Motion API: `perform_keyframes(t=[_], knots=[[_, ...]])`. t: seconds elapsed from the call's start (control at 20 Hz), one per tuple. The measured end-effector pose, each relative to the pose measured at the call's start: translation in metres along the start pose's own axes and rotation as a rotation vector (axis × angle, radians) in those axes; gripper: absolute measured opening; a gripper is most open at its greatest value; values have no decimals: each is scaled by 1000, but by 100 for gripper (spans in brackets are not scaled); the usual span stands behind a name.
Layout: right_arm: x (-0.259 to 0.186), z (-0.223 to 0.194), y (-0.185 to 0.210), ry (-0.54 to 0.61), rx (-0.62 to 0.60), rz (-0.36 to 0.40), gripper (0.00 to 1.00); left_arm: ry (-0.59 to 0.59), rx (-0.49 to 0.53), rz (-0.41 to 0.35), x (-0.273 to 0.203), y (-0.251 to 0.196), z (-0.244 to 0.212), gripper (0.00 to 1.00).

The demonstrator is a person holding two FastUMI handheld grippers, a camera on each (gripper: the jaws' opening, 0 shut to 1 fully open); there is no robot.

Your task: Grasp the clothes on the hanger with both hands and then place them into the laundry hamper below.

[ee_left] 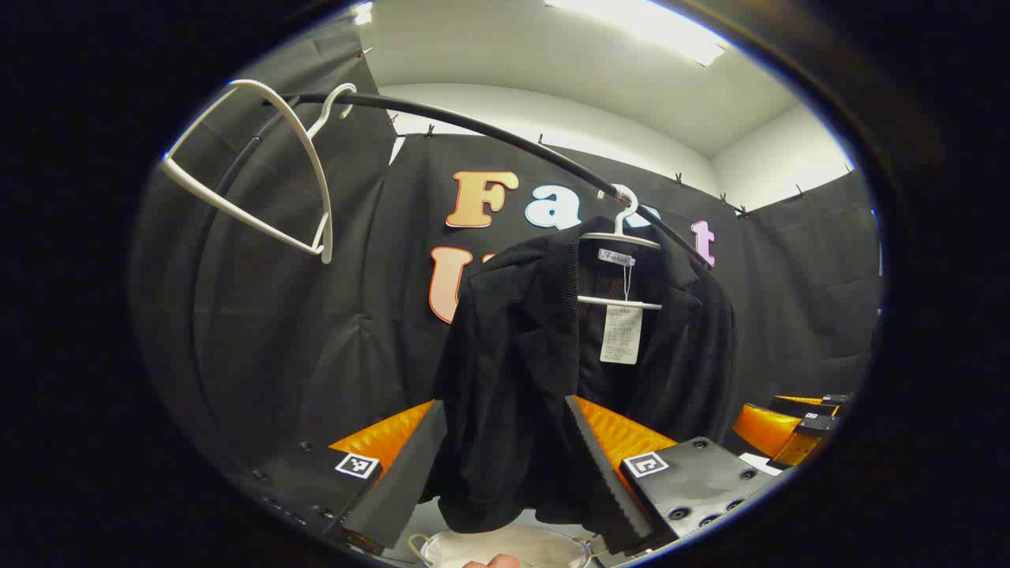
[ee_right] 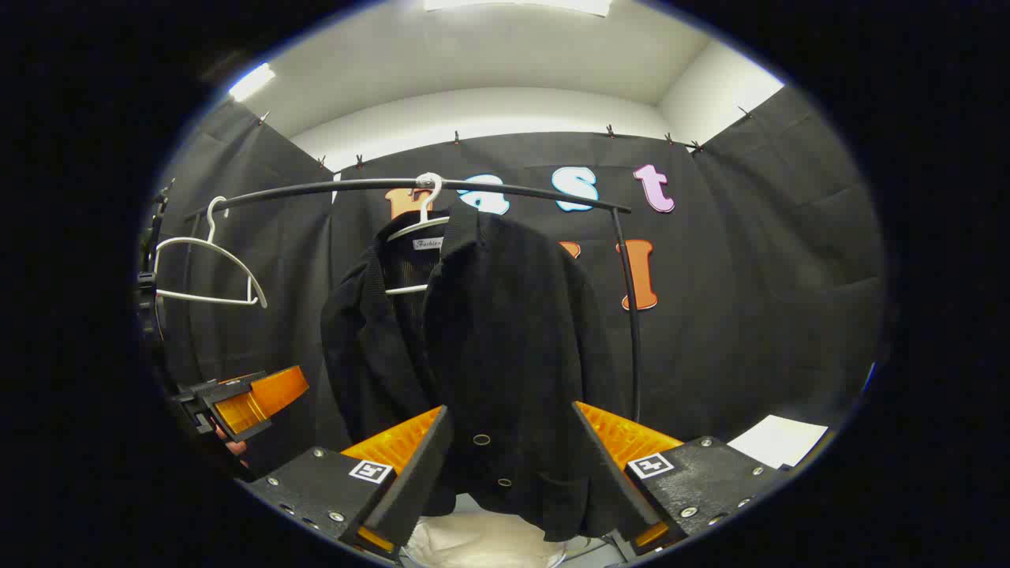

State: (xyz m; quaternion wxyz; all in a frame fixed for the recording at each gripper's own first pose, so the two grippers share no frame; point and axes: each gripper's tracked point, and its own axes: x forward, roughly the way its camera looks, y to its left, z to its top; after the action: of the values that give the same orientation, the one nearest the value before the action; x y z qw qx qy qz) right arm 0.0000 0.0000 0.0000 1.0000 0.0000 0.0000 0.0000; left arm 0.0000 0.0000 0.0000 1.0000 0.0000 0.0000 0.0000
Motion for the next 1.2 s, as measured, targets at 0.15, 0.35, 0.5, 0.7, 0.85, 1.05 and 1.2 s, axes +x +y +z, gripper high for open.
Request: perform_keyframes(t=[0.15, 0.35, 0.5, 0.7, 0.85, 1.05, 1.2], knots=[[-4, -3, 5, 5, -34, 10, 95, 5, 20, 14, 0, 7, 1, 100], [-6, 1, 11, 7, -28, 19, 93, 8, 31, 9, 0, 9, 4, 97], [-11, 2, 15, 6, -26, 13, 97, -8, 32, 3, -3, 8, 8, 97], [-22, -4, 21, 25, -33, 18, 98, -32, 67, 12, -15, 9, 8, 93], [-31, -4, 22, 23, -36, 21, 97, -48, 63, 12, -26, 7, 9, 96], [-35, -7, 24, 18, -39, 11, 98, -51, 49, 23, -36, 10, 7, 100], [-32, -6, 26, -4, -35, 5, 97, -61, 47, 37, -38, 14, 10, 96]])
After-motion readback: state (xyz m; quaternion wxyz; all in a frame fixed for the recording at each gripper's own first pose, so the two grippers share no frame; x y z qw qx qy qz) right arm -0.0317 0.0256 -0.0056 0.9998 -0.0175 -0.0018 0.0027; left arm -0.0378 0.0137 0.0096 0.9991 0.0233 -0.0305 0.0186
